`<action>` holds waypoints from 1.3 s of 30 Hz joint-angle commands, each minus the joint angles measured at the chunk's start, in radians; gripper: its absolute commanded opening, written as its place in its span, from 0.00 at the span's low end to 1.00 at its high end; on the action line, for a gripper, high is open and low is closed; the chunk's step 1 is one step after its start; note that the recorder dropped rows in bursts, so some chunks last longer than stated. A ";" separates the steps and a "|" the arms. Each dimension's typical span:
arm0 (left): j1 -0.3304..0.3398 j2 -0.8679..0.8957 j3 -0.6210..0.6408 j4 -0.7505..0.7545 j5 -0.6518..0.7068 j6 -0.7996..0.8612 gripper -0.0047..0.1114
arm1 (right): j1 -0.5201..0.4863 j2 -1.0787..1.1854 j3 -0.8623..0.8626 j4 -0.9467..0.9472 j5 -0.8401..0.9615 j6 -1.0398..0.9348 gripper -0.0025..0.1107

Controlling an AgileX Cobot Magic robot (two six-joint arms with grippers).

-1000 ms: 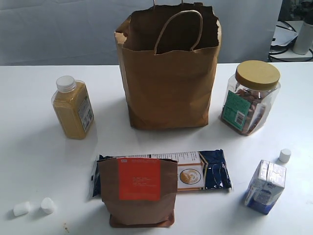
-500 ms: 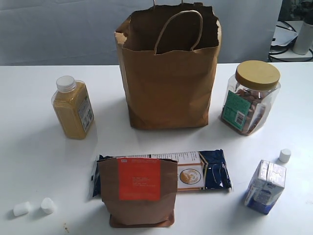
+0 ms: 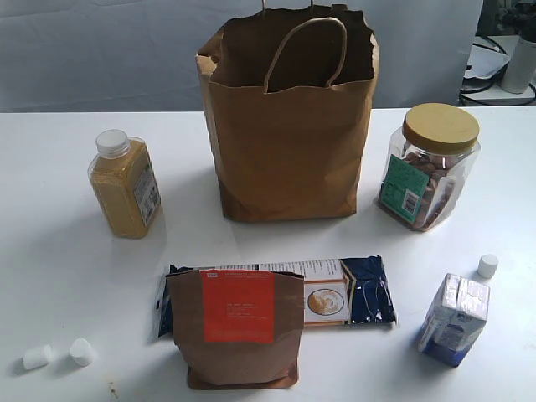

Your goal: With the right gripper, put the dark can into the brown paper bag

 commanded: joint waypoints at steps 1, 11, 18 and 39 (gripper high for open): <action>-0.007 -0.003 0.004 0.003 -0.008 -0.003 0.04 | -0.057 -0.109 0.061 0.037 -0.036 -0.102 0.02; -0.007 -0.003 0.004 0.003 -0.008 -0.003 0.04 | -0.144 -0.358 0.061 -0.008 0.170 -0.158 0.02; -0.006 -0.003 0.004 0.003 -0.010 -0.003 0.04 | -0.161 -0.358 0.061 -0.008 0.224 -0.138 0.02; -0.006 -0.003 0.004 0.003 -0.008 -0.003 0.04 | -0.161 -0.358 0.061 -0.008 0.315 -0.108 0.02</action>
